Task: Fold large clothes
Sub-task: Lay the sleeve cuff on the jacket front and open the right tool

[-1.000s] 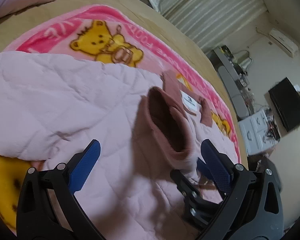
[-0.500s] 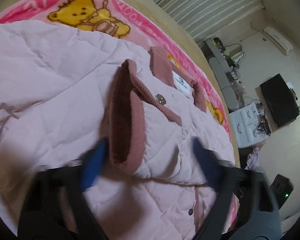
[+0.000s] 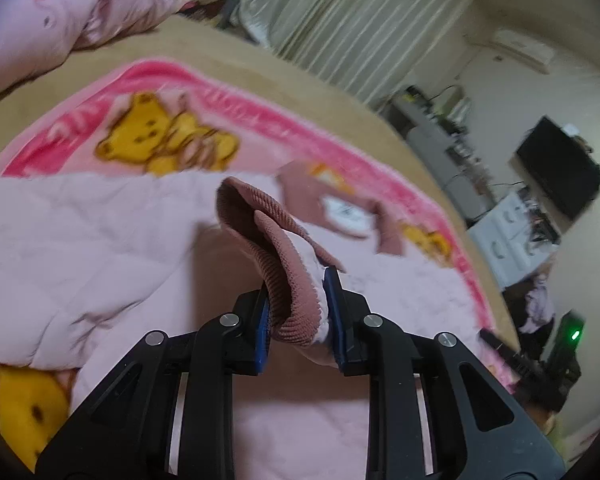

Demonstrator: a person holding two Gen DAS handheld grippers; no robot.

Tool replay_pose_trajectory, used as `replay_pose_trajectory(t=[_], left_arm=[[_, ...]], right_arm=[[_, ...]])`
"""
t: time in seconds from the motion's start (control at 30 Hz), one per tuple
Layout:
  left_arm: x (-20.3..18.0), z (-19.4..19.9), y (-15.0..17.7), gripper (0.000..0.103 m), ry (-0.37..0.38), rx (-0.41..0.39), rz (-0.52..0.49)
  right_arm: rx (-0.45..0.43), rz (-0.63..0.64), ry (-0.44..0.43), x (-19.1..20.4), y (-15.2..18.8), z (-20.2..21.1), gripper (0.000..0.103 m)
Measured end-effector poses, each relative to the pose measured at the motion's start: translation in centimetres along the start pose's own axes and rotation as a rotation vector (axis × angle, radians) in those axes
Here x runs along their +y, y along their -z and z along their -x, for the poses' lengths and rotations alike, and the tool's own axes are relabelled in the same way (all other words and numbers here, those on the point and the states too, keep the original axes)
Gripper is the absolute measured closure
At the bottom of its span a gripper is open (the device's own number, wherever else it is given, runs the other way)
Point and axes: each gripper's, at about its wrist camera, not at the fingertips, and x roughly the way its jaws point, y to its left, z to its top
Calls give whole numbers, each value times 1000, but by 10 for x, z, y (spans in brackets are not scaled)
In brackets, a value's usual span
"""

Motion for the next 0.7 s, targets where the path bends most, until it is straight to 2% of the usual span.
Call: replay_pose_trajectory(t=[0.07, 0.2, 0.33, 0.47, 0.57, 0.7], left_arm=[[17, -13, 8, 87, -44, 56, 37], [33, -24, 19, 87, -65, 119, 64], [32, -27, 23, 86, -95, 133, 38], [30, -28, 23, 85, -112, 136, 31], [29, -30, 25, 85, -127, 142, 22], [28, -31, 26, 83, -135, 146, 19]], right_arm=[[7, -10, -10, 0, -10, -8, 38], [14, -12, 2, -1, -28, -23, 38], [48, 1, 20, -3, -37, -39, 38], [116, -12, 73, -15, -34, -65, 38], [166, -46, 67, -26, -27, -82, 38], [175, -115, 47, -39, -19, -93, 38]])
